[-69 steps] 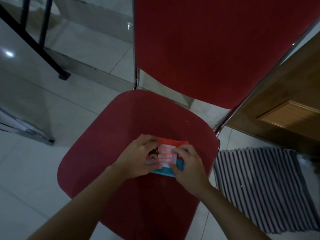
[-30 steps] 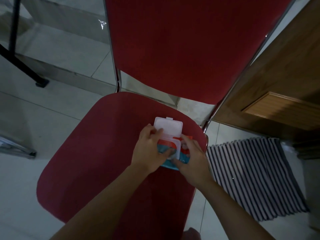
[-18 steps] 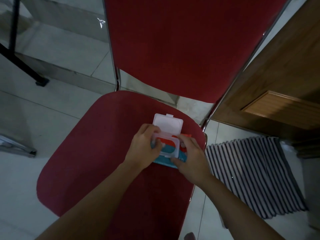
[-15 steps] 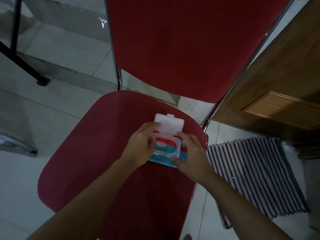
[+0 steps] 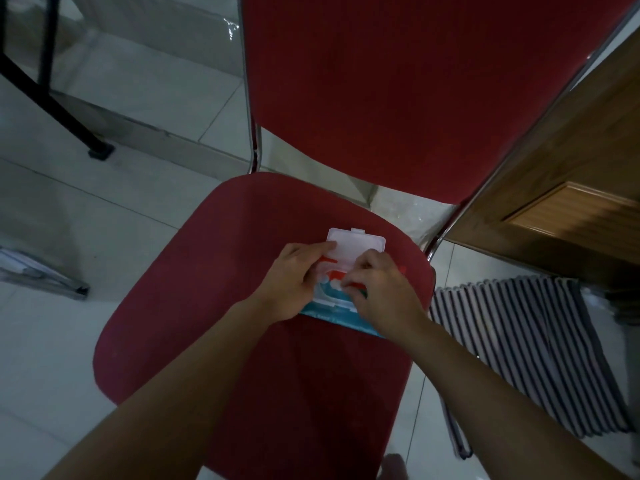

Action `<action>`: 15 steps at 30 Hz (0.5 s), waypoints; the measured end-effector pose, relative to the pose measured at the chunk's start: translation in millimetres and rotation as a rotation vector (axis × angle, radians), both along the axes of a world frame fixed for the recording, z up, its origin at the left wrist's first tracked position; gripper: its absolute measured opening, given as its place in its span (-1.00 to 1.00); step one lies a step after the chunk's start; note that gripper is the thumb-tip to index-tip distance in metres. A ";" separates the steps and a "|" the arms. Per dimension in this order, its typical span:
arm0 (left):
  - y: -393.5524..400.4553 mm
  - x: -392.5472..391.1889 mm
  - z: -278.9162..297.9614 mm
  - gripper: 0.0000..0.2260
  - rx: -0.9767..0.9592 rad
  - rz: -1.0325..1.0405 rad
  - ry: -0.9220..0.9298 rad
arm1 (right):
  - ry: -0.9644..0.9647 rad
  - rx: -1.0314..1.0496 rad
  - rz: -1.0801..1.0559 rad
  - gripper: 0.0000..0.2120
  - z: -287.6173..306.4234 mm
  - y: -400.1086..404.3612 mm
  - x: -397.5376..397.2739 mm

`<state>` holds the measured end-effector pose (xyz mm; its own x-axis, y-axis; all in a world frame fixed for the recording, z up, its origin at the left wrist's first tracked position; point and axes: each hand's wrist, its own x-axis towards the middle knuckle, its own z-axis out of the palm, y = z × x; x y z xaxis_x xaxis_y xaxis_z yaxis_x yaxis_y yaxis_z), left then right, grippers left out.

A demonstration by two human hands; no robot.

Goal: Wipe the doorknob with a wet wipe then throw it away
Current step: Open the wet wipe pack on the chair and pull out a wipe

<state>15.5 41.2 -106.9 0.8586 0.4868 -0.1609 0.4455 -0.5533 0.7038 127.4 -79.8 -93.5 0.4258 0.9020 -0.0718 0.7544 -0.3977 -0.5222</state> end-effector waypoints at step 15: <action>-2.7 0.9 2.1 -0.55 -0.023 0.026 0.021 | 0.685 0.087 -0.357 -0.76 4.4 0.7 8.5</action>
